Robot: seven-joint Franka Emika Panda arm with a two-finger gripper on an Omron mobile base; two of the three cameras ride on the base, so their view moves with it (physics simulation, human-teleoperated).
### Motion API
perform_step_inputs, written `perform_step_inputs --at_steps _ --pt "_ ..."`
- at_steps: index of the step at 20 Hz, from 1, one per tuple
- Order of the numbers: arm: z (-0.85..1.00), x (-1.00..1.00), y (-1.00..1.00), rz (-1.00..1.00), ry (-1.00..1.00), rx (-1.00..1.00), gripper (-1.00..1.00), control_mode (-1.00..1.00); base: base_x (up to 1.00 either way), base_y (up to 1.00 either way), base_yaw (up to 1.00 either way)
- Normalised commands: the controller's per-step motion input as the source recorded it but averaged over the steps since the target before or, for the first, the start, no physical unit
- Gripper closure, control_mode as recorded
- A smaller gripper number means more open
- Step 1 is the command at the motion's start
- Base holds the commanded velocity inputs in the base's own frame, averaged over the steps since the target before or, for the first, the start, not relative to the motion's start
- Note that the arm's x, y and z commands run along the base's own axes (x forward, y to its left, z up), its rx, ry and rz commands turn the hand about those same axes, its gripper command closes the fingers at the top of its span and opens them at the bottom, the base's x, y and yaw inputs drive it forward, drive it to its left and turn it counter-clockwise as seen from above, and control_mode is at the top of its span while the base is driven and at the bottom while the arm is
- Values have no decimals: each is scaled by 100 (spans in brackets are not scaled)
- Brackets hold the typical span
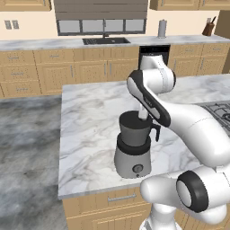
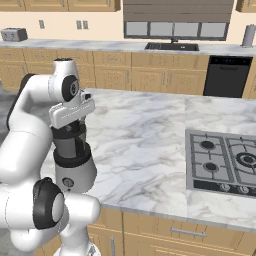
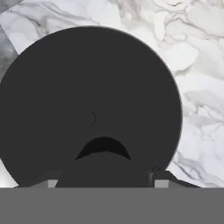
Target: Open the blender lid, put the kiwi in the blender, close the lid, and start the blender.
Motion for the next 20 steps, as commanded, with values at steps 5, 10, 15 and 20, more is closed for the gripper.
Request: perform_step_inputs --at_steps 5,10,15,20 --pt "18 0 0 0 0 0 -100 -100 0 0 0" --pt "60 -2 0 0 -1 -2 -100 -100 0 0 0" --pt "46 -54 0 -1 -14 -1 -100 -100 0 0 0" --pt "-10 -100 0 -15 -22 0 -100 -100 0 0 0"
